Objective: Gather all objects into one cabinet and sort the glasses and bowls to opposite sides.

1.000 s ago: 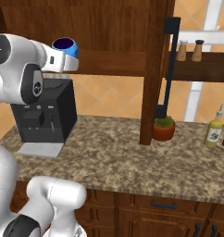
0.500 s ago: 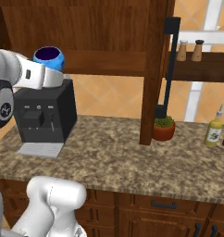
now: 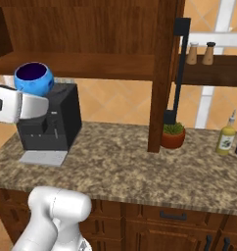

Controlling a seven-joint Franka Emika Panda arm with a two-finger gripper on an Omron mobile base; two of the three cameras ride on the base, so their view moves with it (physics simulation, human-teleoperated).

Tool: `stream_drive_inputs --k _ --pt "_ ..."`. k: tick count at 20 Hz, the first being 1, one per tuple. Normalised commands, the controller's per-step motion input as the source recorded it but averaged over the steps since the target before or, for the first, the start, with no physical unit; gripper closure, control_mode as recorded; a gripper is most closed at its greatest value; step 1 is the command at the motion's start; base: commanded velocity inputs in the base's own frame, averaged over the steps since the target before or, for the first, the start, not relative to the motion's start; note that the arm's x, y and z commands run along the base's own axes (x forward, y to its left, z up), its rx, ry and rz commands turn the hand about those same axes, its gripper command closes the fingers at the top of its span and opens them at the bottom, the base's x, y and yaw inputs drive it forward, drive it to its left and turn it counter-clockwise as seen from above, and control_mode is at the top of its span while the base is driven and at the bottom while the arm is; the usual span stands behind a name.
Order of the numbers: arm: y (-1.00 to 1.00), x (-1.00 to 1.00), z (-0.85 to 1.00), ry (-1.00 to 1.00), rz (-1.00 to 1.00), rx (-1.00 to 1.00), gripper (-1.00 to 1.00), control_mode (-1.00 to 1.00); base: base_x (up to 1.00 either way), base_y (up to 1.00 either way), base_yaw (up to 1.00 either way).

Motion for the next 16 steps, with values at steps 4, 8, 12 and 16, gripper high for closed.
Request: stream_drive_inputs --k 4,8,12,16 --pt "0.00 0.00 0.00 0.00 0.00 0.00 1.00 1.00 -0.96 -0.03 0.00" --pt "0.00 0.00 0.00 0.00 0.00 0.00 1.00 1.00 -1.00 -0.19 -0.06" --pt "0.00 0.00 0.00 0.00 0.00 0.00 1.00 1.00 -1.00 -0.36 -0.32" --pt "0.00 0.00 0.00 0.00 0.00 0.00 1.00 1.00 -0.73 -0.44 -0.66"
